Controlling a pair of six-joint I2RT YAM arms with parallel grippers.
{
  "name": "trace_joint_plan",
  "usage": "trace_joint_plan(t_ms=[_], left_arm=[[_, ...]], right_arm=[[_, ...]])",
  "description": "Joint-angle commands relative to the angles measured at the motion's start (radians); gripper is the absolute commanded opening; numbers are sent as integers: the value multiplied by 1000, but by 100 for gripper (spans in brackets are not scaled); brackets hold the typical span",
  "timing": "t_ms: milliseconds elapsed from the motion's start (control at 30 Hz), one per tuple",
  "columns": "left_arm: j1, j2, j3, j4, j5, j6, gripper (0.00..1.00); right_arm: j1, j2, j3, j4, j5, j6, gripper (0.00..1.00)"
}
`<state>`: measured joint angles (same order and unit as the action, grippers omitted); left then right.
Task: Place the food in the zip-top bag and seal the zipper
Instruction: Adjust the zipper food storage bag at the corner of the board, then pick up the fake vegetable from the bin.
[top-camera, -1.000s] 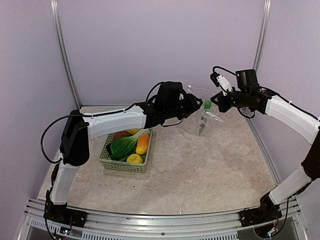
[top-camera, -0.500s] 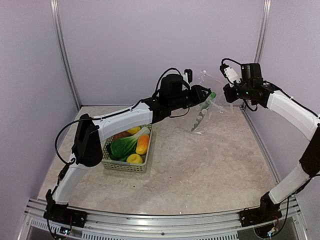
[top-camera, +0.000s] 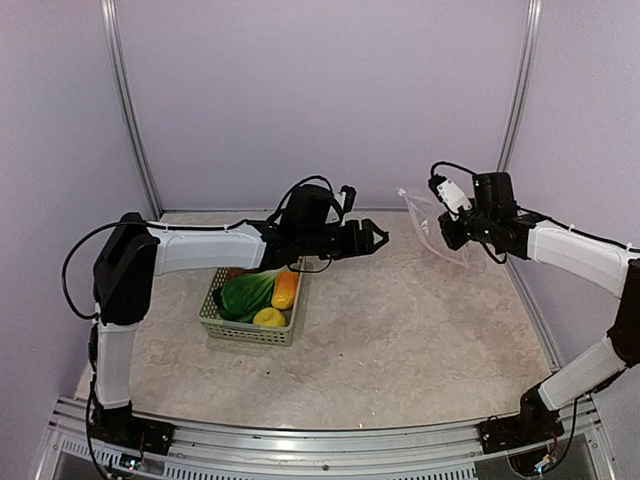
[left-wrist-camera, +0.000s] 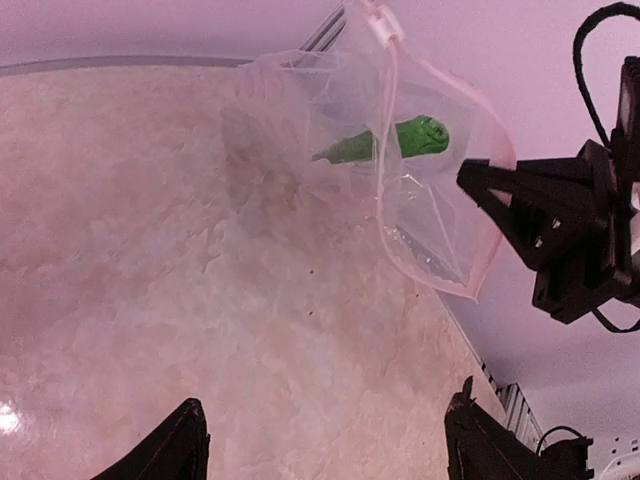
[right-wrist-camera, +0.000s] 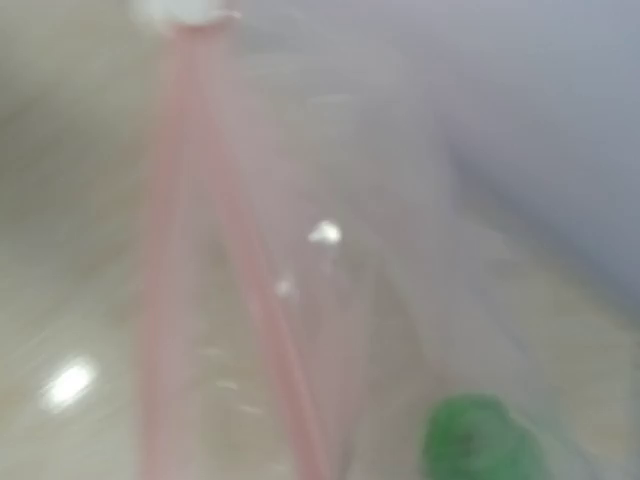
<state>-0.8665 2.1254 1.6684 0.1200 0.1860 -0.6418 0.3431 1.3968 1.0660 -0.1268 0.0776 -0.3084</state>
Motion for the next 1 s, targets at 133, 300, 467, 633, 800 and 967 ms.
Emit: trace_joint_plan(t_ms=[133,300,467,633,800,967], left_arm=[[78,-342,-308,-316,-149,67,78],[164,-462,-373,-537,-183,55,79],[246,-559,-431,-680,-241,88,83],[332,-581,-453,-763,-170,98,84],[338,-547,-424,-767,-47,137,76],[308,-453,-349,-767,12,153,68]], right_arm=[[51,125,-19,-95,-368,5,0],[51,101,-40,-81,-356,-3,0],[51,88,-73,-67,-356,-20,0],[50,83,-83,-64,-363,-29,0],[43,77,-99,-53,-363,-32,0],[36,69,-100,-56,-366,-34,0]])
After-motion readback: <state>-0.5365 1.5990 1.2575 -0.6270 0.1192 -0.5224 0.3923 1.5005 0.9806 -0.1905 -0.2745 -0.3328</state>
